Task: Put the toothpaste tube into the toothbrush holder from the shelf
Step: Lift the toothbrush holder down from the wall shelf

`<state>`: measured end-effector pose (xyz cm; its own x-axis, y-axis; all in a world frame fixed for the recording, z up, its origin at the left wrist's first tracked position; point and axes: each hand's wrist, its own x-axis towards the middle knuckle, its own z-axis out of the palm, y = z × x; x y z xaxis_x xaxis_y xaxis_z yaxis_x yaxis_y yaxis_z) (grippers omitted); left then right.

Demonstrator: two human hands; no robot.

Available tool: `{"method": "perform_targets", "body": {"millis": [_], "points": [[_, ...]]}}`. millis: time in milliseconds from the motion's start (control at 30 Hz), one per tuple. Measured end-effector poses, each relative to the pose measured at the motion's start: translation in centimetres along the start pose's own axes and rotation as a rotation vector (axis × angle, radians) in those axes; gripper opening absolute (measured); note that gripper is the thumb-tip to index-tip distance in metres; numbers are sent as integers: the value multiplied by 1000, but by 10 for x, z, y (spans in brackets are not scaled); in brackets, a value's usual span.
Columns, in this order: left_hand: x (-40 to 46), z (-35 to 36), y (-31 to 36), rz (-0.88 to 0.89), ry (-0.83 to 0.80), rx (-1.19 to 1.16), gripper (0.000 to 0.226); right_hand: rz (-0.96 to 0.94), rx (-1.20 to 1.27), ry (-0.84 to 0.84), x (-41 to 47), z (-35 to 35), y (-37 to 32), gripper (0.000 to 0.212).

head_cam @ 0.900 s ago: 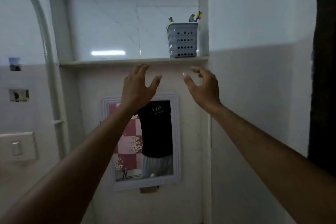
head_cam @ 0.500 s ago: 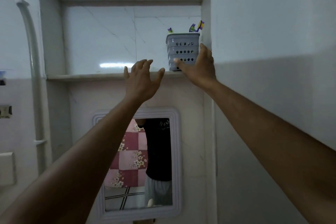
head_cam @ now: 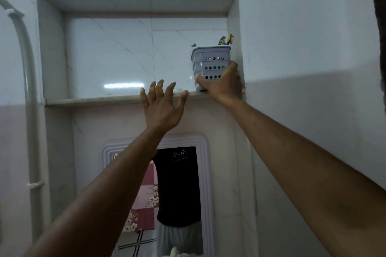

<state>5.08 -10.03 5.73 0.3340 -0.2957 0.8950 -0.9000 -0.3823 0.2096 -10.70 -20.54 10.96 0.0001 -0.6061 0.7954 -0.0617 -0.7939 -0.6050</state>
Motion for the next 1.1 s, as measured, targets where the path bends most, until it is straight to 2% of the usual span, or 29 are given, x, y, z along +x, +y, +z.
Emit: {"method": "perform_targets", "body": {"millis": [100, 233, 400, 700, 900, 1100], "points": [[0, 0, 0, 9, 7, 1, 75, -23, 12, 92, -8, -5, -2, 118], [1, 0, 1, 4, 1, -12, 75, -46, 74, 90, -12, -13, -9, 142], [-1, -11, 3, -1, -31, -72, 75, -46, 117, 136, -19, -28, -18, 132], [-47, -35, 9, 90, 63, -230, 67, -111, 238, 189, -87, -58, -14, 117], [-103, -34, -5, 92, -18, -295, 67, -83, 301, 104, -156, -67, 22, 118], [-193, -24, -29, 27, -152, -389, 60, 38, 336, 8, -239, -70, 78, 120]]}}
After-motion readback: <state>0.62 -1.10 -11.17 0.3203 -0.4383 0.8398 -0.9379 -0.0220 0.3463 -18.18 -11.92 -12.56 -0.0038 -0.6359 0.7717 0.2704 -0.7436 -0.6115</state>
